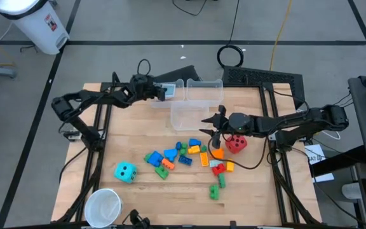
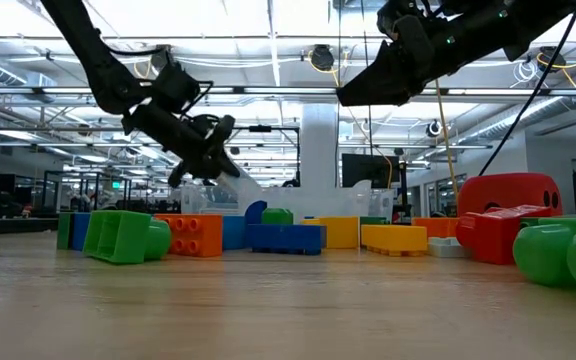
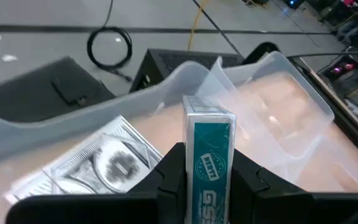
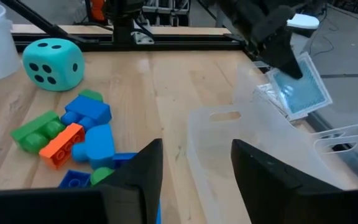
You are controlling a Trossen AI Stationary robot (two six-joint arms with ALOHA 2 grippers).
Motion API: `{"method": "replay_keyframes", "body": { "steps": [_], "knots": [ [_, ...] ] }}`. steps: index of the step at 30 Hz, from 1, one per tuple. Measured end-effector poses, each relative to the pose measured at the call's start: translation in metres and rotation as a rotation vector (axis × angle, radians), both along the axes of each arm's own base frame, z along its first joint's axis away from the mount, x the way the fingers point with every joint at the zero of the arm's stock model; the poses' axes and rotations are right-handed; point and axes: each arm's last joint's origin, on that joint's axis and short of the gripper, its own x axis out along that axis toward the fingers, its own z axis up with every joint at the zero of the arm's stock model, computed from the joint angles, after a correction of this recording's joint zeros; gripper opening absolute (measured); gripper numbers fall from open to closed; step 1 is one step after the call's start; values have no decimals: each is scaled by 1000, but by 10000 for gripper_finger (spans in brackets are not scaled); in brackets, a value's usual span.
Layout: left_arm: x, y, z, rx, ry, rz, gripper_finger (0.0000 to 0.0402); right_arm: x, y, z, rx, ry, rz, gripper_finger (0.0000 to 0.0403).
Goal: Pick & Place Toys
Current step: Put the green deck of cards into the top left transparent bin, then put the red dice into the top right transparent bin
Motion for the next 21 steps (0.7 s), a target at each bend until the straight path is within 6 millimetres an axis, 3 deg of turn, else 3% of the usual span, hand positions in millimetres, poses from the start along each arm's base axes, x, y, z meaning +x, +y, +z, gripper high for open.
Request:
{"method": "replay_keyframes", "body": {
  "steps": [6, 15, 21],
  "knots": [
    [-3, 2, -8, -42, 47, 62, 71, 0, 0, 0, -4, 1, 1, 160],
    [-2, 1, -9, -31, 60, 26, 251, 0, 0, 0, -5, 2, 2, 161],
    [-5, 0, 3, 3, 42, 26, 310, 0, 0, 0, -5, 2, 2, 158]
  ]
}}
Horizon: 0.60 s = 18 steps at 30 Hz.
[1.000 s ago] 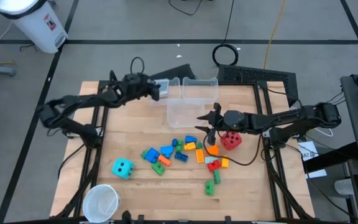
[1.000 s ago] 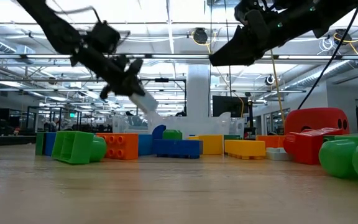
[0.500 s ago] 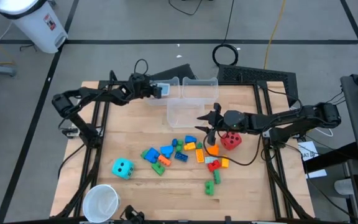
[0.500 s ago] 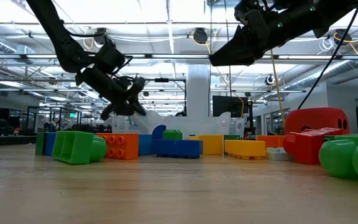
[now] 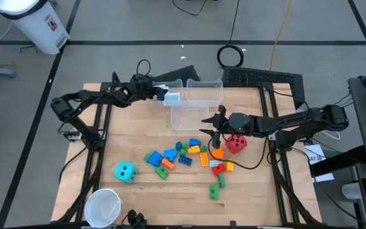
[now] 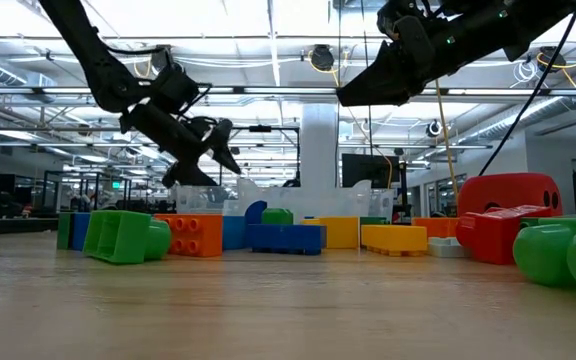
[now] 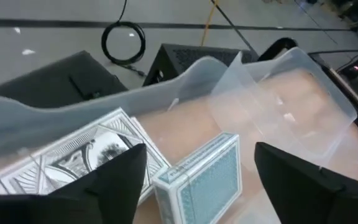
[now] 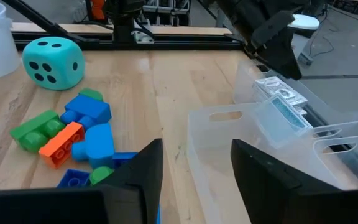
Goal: Pick & Place Toys
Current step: Put the red dice into the top right transparent bin
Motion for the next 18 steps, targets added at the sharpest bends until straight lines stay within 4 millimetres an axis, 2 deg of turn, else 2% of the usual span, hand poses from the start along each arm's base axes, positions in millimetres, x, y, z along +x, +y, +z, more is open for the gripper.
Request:
{"method": "replay_keyframes", "body": {
  "steps": [7, 13, 18],
  "knots": [
    [-6, -15, 40, 141, -49, -57, 320, 0, 0, -1, 0, 8, 0, 162],
    [-17, -50, 83, 257, -88, -151, 321, 0, 0, -1, 0, 8, 0, 158],
    [-27, -80, 108, 315, -112, -234, 321, 0, 0, -1, 0, 8, -1, 162]
  ]
}}
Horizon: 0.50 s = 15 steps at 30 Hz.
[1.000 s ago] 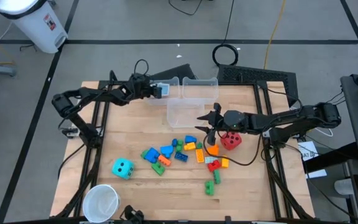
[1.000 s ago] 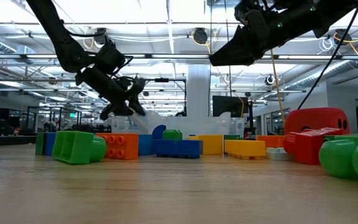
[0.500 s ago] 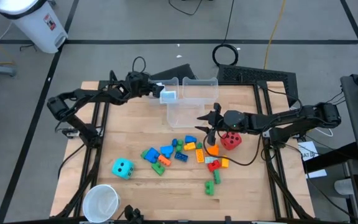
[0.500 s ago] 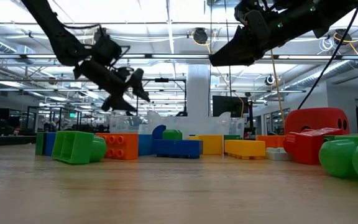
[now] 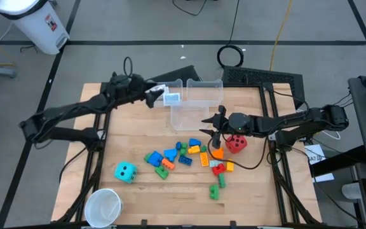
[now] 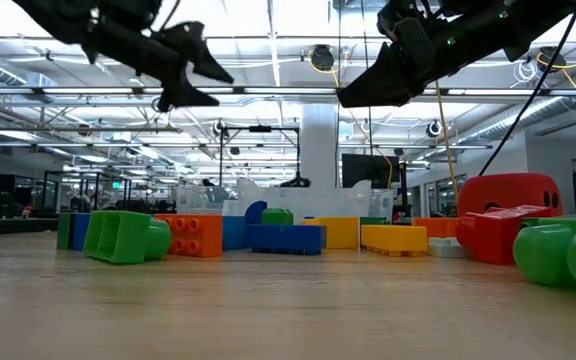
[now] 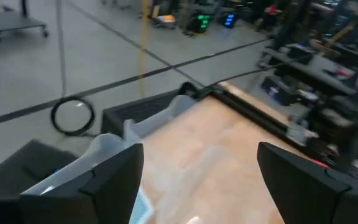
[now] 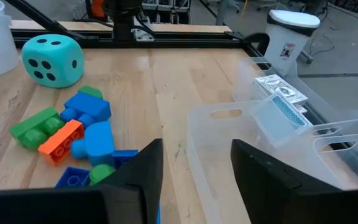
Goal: Pick & Place Toys
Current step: Put the red dice into the top right transparent bin
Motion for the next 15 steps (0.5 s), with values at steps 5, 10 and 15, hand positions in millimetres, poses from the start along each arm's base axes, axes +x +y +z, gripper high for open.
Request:
{"method": "replay_keyframes", "body": {
  "steps": [5, 10, 15],
  "knots": [
    [-10, -23, 12, 6, 3, -65, 321, 0, 0, 0, 20, -9, -8, 171],
    [-15, -34, 15, -3, 18, -97, 321, 0, 0, 1, 26, -14, -10, 183],
    [-18, -36, 11, -26, 57, -101, 321, 0, 0, 1, 33, -16, -14, 187]
  ]
}}
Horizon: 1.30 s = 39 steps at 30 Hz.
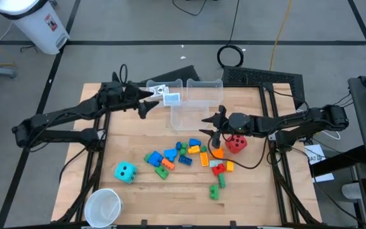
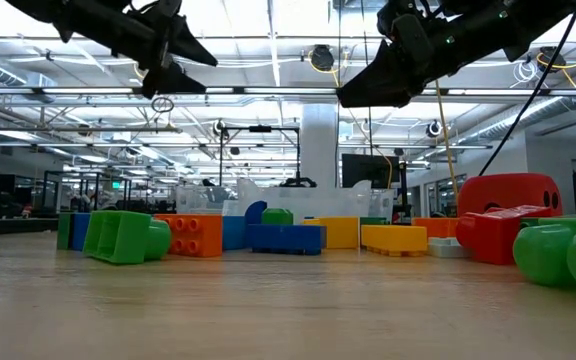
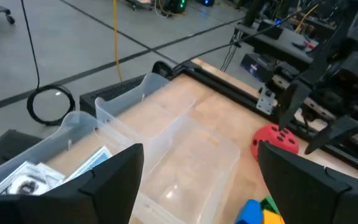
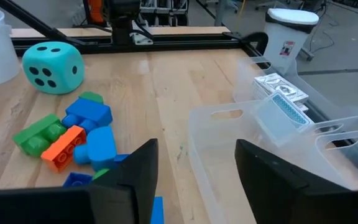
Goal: Pick & Place Toys
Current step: Put the red dice into the top right transparent bin
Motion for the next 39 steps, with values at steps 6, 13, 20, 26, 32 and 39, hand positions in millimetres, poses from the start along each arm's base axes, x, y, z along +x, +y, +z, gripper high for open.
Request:
{"method": "replay_keyframes", "body": {
  "steps": [6, 13, 20, 26, 32, 39],
  "knots": [
    [-2, 0, -1, -3, 15, 36, 321, 0, 0, 0, 10, -2, -4, 188],
    [-3, 0, -4, 20, 60, 39, 321, -14, 8, 2, -39, 102, 9, 197],
    [-3, 2, -9, 16, 109, 105, 321, -18, 53, 30, -84, 173, 216, 284],
    [-3, 3, -9, 1, 106, 117, 321, -30, 83, 30, -144, 290, 331, 369],
    [-3, 3, -10, -28, 96, 128, 321, -63, 94, 15, -266, 629, 259, 385],
    [-3, 3, -10, -66, 78, 148, 321, -97, 97, -16, -291, 910, 197, 378]
  ]
}}
